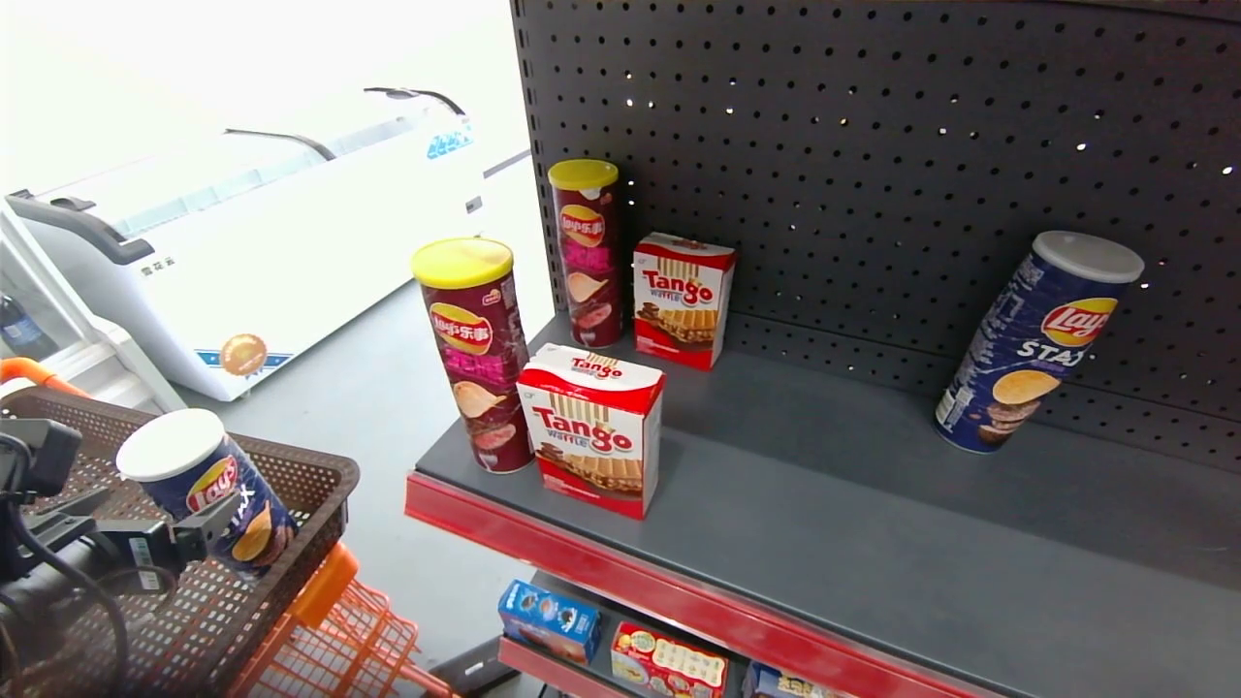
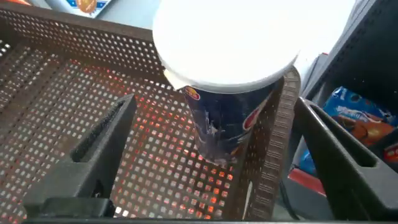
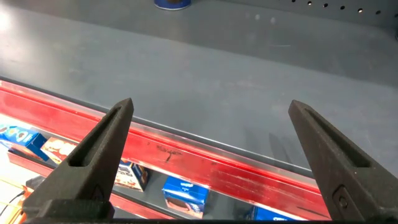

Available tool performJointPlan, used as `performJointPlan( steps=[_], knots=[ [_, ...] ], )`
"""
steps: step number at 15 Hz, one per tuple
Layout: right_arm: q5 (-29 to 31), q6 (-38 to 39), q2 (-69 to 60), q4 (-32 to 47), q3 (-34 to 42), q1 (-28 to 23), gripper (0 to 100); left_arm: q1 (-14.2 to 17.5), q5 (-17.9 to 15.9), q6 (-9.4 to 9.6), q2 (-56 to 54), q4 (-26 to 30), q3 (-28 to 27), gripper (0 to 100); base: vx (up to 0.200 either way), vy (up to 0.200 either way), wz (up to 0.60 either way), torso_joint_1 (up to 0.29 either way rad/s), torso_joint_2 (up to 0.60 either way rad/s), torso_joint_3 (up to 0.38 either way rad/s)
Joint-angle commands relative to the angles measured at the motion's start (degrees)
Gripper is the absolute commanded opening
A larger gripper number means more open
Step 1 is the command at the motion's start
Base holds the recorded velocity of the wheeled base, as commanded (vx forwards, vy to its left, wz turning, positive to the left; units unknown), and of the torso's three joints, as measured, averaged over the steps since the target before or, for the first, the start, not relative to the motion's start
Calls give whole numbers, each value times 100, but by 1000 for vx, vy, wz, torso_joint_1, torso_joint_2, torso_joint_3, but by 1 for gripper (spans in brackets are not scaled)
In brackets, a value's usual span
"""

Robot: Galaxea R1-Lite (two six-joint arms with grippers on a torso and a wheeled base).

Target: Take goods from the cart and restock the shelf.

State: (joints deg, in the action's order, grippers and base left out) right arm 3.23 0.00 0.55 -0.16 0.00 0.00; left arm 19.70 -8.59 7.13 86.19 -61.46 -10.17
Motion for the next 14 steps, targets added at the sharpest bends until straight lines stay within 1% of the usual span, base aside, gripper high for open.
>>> performJointPlan(
  steps=[1, 4, 6, 9, 11, 14],
  knots=[
    [2, 0, 7, -2, 0, 0, 100, 25, -2, -19, 856, -349, -56, 100, 0, 0, 0, 0, 0, 0],
    [2, 0, 7, -2, 0, 0, 100, -10, -11, -28, 1269, -762, -108, 100, 0, 0, 0, 0, 0, 0],
    [2, 0, 7, -2, 0, 0, 100, -10, -2, -28, 1418, -876, -143, 100, 0, 0, 0, 0, 0, 0],
    [2, 0, 7, -2, 0, 0, 100, -89, -2, -45, 1884, -1236, -486, 100, 0, 0, 0, 0, 0, 0],
    [2, 0, 7, -2, 0, 0, 100, -151, -2, -159, 2104, -1456, -600, 100, 0, 0, 0, 0, 0, 0],
    [2, 0, 7, -2, 0, 0, 100, -168, -2, -256, 2280, -1509, -627, 100, 0, 0, 0, 0, 0, 0]
  ],
)
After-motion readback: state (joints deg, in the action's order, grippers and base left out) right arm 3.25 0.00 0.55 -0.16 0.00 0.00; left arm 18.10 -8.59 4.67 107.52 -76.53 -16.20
